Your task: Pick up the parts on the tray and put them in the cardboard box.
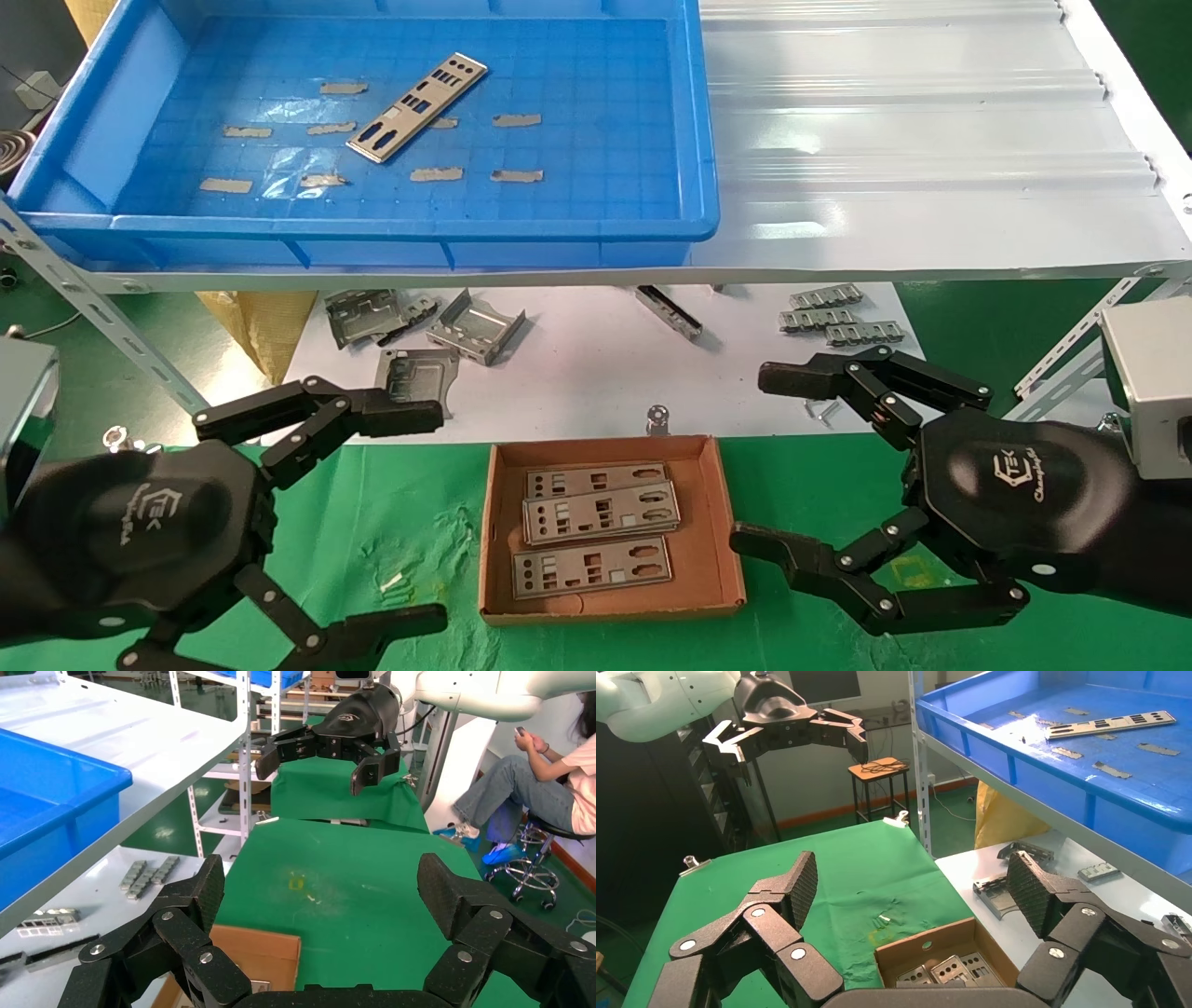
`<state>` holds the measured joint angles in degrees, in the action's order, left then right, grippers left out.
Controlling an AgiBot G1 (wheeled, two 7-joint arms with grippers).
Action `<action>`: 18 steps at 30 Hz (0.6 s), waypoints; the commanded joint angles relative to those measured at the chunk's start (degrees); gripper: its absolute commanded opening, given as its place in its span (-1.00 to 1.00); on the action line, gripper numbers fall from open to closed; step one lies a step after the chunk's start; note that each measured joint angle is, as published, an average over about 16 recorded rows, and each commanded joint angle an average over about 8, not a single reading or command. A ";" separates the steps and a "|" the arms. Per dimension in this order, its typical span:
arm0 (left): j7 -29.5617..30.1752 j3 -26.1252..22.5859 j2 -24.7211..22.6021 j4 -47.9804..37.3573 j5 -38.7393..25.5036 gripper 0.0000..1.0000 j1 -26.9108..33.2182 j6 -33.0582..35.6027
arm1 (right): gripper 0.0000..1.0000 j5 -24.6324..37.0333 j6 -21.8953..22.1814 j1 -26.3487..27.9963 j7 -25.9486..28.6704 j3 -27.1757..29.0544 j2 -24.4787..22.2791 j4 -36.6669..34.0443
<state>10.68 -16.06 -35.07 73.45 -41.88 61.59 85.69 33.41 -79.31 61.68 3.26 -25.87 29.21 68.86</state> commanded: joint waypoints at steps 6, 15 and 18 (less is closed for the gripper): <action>0.00 0.00 0.00 0.00 0.00 1.00 0.00 0.00 | 1.00 0.00 0.00 0.00 0.00 0.00 0.00 0.00; 0.00 0.00 0.00 0.00 0.00 1.00 0.00 0.00 | 1.00 0.00 0.00 0.00 0.00 0.00 0.00 0.00; 0.00 0.00 0.00 0.00 0.00 1.00 0.00 0.00 | 1.00 0.00 0.00 0.00 0.00 0.00 0.00 0.00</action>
<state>10.68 -16.06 -35.07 73.45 -41.88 61.59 85.69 33.41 -79.31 61.68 3.26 -25.87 29.21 68.86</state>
